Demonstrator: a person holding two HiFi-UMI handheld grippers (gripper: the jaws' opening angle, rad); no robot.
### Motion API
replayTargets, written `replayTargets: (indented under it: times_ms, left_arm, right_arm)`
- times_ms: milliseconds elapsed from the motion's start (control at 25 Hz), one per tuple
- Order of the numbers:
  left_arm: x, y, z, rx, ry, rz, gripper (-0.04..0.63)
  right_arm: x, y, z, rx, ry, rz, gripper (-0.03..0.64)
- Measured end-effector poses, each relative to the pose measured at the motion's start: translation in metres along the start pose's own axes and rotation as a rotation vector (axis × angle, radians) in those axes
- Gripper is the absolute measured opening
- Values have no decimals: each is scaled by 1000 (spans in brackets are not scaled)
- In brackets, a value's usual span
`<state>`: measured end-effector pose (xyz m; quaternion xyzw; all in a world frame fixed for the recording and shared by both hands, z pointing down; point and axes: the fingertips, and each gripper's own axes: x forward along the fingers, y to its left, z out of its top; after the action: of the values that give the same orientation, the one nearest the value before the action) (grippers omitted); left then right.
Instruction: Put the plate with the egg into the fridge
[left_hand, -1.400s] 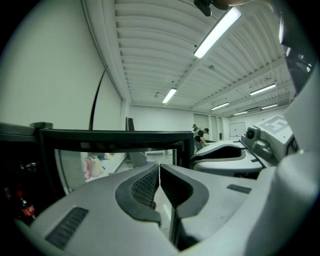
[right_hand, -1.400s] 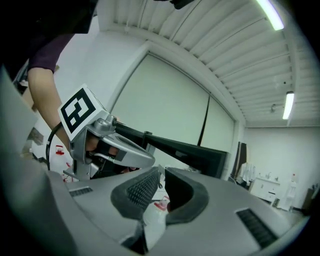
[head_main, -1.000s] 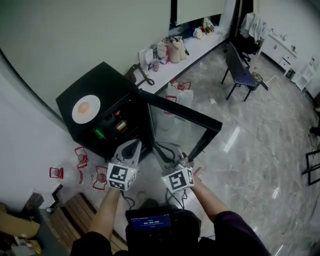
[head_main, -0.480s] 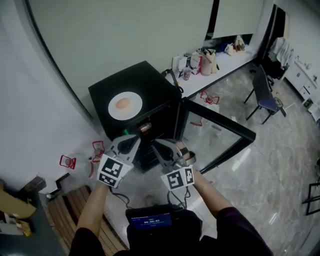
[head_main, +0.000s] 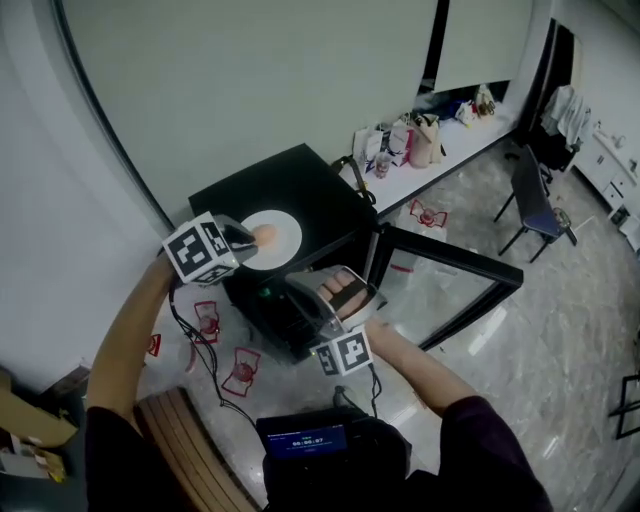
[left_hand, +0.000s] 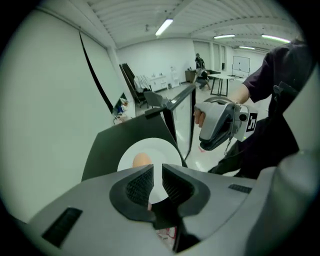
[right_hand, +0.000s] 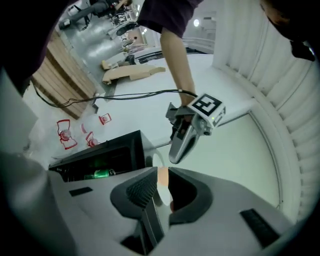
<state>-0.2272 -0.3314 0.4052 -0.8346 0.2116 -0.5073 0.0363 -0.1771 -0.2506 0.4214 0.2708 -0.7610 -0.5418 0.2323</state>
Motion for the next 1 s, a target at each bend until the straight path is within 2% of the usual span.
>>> replayTargets:
  times_ms: [80, 200, 320, 400, 600, 1000]
  left_arm:
    - [9, 7, -8, 6, 87, -81, 16]
    - [14, 18, -11, -28, 153, -181, 97]
    - [18, 40, -15, -80, 180, -213, 114]
    - [22, 53, -20, -121, 204, -240, 114]
    - [39, 70, -28, -211, 248, -312, 114]
    - [55, 82, -49, -337, 306, -388, 114]
  right_arm:
    - [11, 3, -2, -43, 3, 48, 52]
    - [22, 3, -10, -86, 28, 121, 85]
    - [29, 13, -23, -115, 58, 216, 101]
    - [32, 17, -31, -133, 66, 244, 103]
    - [33, 17, -36, -184, 67, 247, 103]
    - [32, 21, -38, -196, 65, 243, 103]
